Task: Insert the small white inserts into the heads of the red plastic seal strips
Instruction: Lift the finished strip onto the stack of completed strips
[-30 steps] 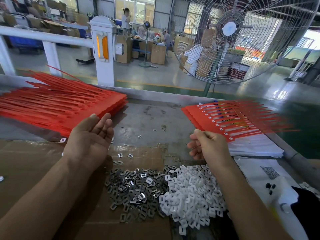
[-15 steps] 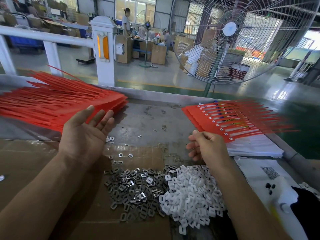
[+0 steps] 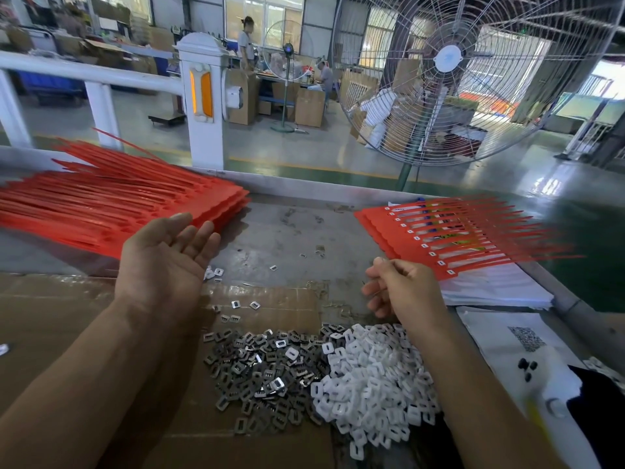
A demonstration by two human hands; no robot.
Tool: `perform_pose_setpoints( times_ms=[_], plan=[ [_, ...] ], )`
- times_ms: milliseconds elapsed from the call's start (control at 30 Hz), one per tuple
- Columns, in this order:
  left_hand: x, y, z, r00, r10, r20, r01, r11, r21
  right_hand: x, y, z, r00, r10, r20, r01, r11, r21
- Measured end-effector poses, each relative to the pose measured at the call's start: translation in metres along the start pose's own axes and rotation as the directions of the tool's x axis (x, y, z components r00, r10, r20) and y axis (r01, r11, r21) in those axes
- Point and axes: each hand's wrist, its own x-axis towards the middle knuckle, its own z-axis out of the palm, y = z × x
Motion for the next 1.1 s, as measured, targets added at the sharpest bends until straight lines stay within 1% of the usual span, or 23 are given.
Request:
perform_pose_setpoints(
  times_ms=[200, 433, 633, 733, 833, 933, 967, 1000, 1033, 1100],
  plan=[
    [0.002, 0.006, -0.003, 0.999, -0.027, -0.024, 0.025, 0.996, -0.081, -0.001, -0.001, 0.001, 1.000, 0.008, 0.009, -0.008, 1.000, -0.012],
    [0.008, 0.008, -0.005, 1.000, 0.021, 0.003, -0.021, 0.999, -0.042, -0.003, -0.003, 0.000, 1.000, -0.001, 0.011, 0.001, 0.999, -0.032],
    [0.010, 0.011, -0.007, 0.999, 0.003, 0.033, 0.000, 0.996, -0.090, -0.004, -0.004, 0.001, 1.000, 0.004, 0.016, -0.004, 0.999, -0.032],
    [0.011, 0.010, -0.008, 0.999, 0.010, 0.040, -0.006, 0.997, -0.080, -0.004, -0.004, 0.001, 1.000, 0.009, 0.016, -0.009, 0.999, -0.030],
    [0.008, 0.011, -0.004, 0.995, 0.030, 0.093, -0.029, 1.000, -0.007, -0.004, -0.003, 0.001, 1.000, 0.008, 0.018, -0.007, 0.999, -0.039],
    [-0.008, 0.005, 0.009, 0.964, 0.064, 0.260, -0.087, 0.993, 0.078, -0.003, -0.003, 0.001, 1.000, 0.006, 0.020, -0.005, 0.999, -0.040],
    [-0.013, 0.000, 0.013, 0.948, 0.051, 0.315, -0.088, 0.991, 0.104, -0.003, -0.003, 0.000, 1.000, 0.006, 0.020, -0.005, 0.999, -0.043],
    [-0.017, -0.006, 0.015, 0.941, 0.014, 0.338, -0.070, 0.986, 0.152, -0.003, -0.003, 0.000, 1.000, 0.004, 0.020, -0.003, 0.999, -0.050],
    [-0.020, -0.013, 0.015, 0.942, -0.046, 0.332, -0.036, 0.971, 0.235, -0.003, -0.003, 0.000, 1.000, 0.002, 0.020, -0.001, 0.998, -0.059],
    [-0.024, -0.024, 0.013, 0.949, -0.202, 0.241, 0.082, 0.898, 0.432, -0.003, -0.003, 0.000, 1.000, -0.003, 0.021, 0.004, 0.997, -0.071]
  ],
)
